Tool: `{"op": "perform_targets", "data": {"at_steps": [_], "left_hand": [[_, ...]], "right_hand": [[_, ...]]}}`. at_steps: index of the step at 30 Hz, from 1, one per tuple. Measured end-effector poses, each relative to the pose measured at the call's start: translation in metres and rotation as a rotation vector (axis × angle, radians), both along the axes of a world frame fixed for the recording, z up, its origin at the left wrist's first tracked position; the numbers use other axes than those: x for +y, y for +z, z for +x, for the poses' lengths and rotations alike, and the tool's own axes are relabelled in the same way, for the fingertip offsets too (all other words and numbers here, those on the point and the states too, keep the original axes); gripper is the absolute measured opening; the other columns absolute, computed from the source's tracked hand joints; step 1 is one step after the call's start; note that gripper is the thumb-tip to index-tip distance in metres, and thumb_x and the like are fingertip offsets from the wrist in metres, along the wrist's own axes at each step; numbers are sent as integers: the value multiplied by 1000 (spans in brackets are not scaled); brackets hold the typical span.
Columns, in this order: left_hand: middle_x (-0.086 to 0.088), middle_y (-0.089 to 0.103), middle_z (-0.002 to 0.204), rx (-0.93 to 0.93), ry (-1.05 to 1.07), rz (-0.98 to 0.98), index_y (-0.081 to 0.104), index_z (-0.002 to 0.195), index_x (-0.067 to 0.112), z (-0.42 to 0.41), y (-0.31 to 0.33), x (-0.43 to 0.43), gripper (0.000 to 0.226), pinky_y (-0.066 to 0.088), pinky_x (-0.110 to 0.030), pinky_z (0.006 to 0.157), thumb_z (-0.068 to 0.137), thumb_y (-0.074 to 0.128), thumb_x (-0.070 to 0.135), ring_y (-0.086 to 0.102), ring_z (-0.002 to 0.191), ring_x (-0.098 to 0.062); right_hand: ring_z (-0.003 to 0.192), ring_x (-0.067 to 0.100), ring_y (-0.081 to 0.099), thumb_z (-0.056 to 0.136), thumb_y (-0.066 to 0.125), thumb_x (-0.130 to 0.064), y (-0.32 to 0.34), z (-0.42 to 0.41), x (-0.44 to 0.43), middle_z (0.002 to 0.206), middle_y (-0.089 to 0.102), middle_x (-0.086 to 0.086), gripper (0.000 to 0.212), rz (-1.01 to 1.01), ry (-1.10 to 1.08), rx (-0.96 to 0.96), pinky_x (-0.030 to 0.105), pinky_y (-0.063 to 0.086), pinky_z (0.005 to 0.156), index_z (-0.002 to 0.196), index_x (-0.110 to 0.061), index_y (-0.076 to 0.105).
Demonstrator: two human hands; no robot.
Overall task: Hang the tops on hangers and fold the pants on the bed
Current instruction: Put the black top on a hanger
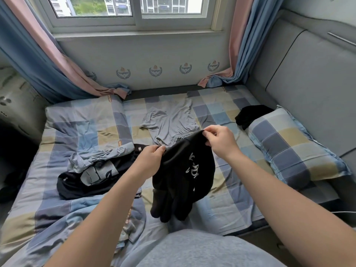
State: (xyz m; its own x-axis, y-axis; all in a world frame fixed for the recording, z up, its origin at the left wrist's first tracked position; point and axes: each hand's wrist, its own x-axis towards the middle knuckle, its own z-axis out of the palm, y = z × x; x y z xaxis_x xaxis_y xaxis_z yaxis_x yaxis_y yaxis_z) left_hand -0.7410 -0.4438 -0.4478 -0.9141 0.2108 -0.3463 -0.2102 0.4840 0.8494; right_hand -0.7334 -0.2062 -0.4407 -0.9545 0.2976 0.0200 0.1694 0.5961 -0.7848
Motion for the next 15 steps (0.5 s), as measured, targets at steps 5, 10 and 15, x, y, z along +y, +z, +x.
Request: {"op": "perform_targets", "data": {"at_steps": [5, 10, 15], "left_hand": [[-2, 68, 74, -236, 167, 262, 72, 93, 13, 2, 3, 1, 34, 41, -24, 52, 105, 49, 35, 61, 59, -15], [-15, 74, 91, -365, 257, 560, 73, 90, 5, 3, 15, 2, 22, 54, -37, 78, 98, 59, 20, 72, 81, -28], [-11, 73, 83, -528, 256, 801, 68, 92, 5, 2, 32, 7, 31, 55, -30, 68, 101, 49, 28, 72, 72, -21]], "right_hand": [[97, 13, 67, 97, 63, -16, -14, 13, -7, 101, 70, -2, 12, -221, 75, -65, 32, 55, 88, 104, -24, 69], [126, 2, 52, 89, 73, -40, -36, 58, -15, 135, 57, -12, 49, -472, 344, -299, 20, 45, 98, 134, -39, 51], [100, -9, 63, 88, 74, -30, -66, 79, -46, 102, 68, -30, 32, -329, 459, -439, 13, 49, 80, 111, -48, 59]]}}
